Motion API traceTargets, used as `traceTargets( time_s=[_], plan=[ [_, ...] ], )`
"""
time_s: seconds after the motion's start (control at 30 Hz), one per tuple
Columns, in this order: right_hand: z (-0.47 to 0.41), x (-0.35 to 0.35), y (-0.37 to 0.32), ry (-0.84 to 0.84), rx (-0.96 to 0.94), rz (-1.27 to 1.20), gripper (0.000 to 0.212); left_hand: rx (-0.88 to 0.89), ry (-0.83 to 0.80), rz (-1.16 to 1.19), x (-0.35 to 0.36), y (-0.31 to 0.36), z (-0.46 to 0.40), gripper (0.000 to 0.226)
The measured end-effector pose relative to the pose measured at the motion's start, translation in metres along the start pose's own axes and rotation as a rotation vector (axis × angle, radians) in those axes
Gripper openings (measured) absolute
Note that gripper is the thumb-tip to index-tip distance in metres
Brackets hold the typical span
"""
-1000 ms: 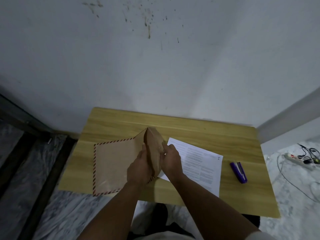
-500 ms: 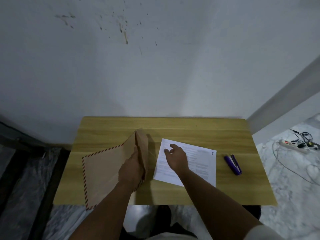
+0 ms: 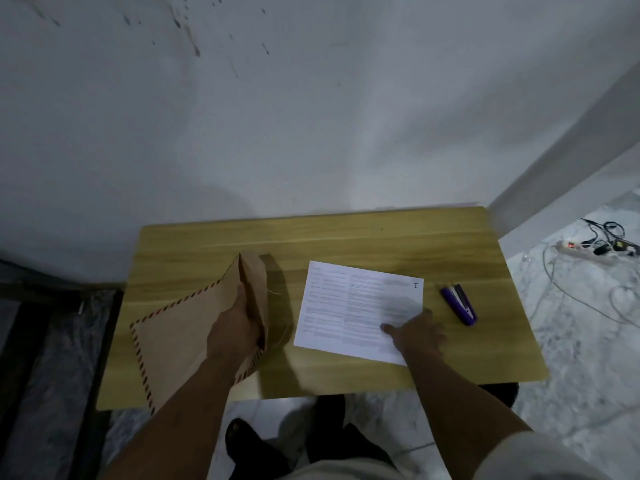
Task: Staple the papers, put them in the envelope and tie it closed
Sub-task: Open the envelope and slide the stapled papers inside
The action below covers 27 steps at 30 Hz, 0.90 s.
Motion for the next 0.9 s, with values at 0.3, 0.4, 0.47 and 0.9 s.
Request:
traceTargets(
  time_s=[0.3, 0.4, 0.47, 0.9],
  plan=[
    [0.008, -0.007, 0.010, 0.031, -0.054, -0.154, 0.104, -0.021, 0.015, -0.006, 0.002, -0.002, 0.002, 0.077],
    [0.014, -0.011, 0.014, 0.011, -0.071, -0.201, 0.093, -0.003, 0.011, 0.016, 0.004, -0.004, 0.004, 0.080],
    [0.018, -0.015, 0.016, -0.003, -0.108, -0.233, 0.082, 0.011, 0.011, 0.019, 0.005, -0.006, 0.003, 0.081],
    [0.035, -0.063, -0.042, -0.014, -0.500, -0.355, 0.082, 0.051, 0.002, 0.108, -0.005, -0.017, 0.005, 0.079]
  ],
)
Point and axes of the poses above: each hand's wrist, its own z-axis away from the middle knuckle, its own x-axis out of the palm, y = z × x, the point moved 1 cm from there along -z, towards the middle knuckle, and after that the axes turned 5 degrees about -z, right-handed, at the moved point
